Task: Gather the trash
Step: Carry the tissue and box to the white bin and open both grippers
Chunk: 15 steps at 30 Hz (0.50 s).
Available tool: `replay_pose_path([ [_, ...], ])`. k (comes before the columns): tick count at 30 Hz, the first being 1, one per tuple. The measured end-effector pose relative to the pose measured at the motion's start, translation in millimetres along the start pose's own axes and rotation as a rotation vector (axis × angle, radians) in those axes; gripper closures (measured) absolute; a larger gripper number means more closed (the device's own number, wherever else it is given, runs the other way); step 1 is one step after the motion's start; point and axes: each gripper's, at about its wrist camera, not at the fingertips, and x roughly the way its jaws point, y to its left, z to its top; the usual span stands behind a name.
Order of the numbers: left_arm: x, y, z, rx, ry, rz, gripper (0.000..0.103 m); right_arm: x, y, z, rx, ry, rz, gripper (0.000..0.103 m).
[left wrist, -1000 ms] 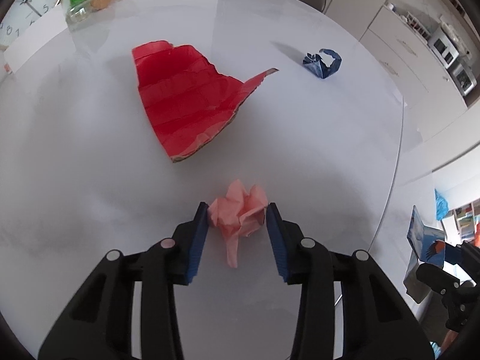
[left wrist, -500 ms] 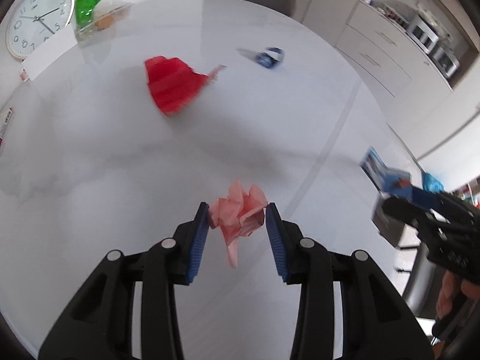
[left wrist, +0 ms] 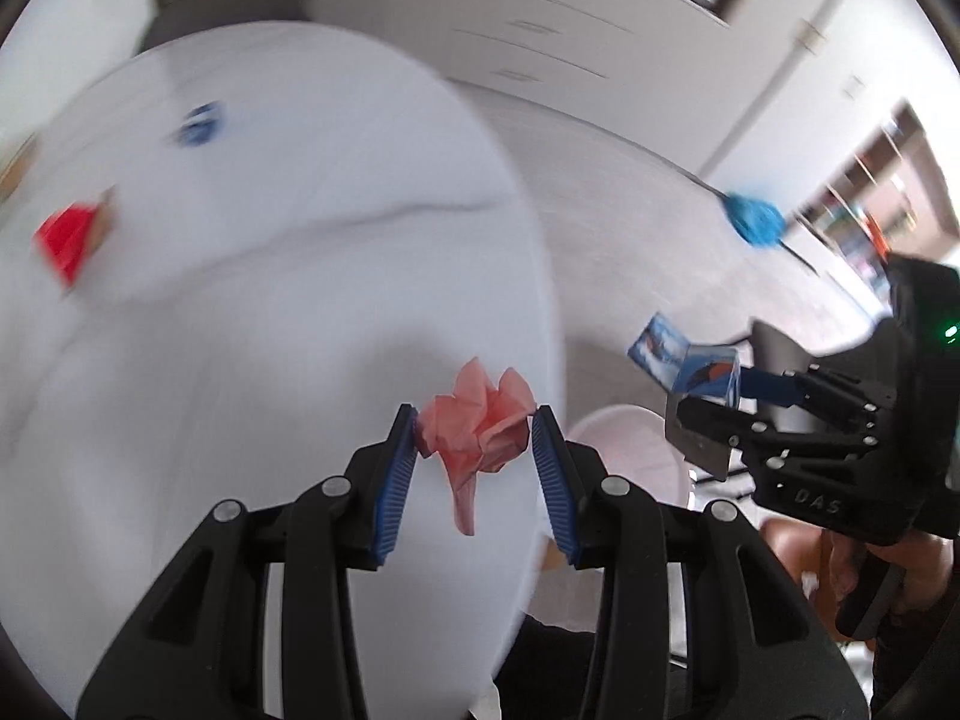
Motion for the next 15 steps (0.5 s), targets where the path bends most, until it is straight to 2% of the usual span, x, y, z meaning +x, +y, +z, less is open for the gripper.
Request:
replay_pose_path([
  [7, 17.3, -80.7, -2.8, 0.177, 0.039, -0.063, 0.064, -15.5, -69.2, -52.7, 0.153, 0.013, -0.071, 0.049],
  [12, 24.7, -112.9, -6.6, 0.26, 0.059, -0.085, 0.064, -13.8, -96.5, -72.6, 0.206, 0.031, -0.096, 0.049],
  [14, 27.9, -124.5, -7.3, 0.28, 0.07, -0.09, 0.064, -8.5, -105.7, -78.2, 0.225, 0.055, -0.108, 0.047],
  [15, 30.6, -127.8, -7.3, 0.286, 0.075, -0.091, 0.064, -4.4, -109.8, -81.1, 0.232, 0.074, -0.119, 0.038],
])
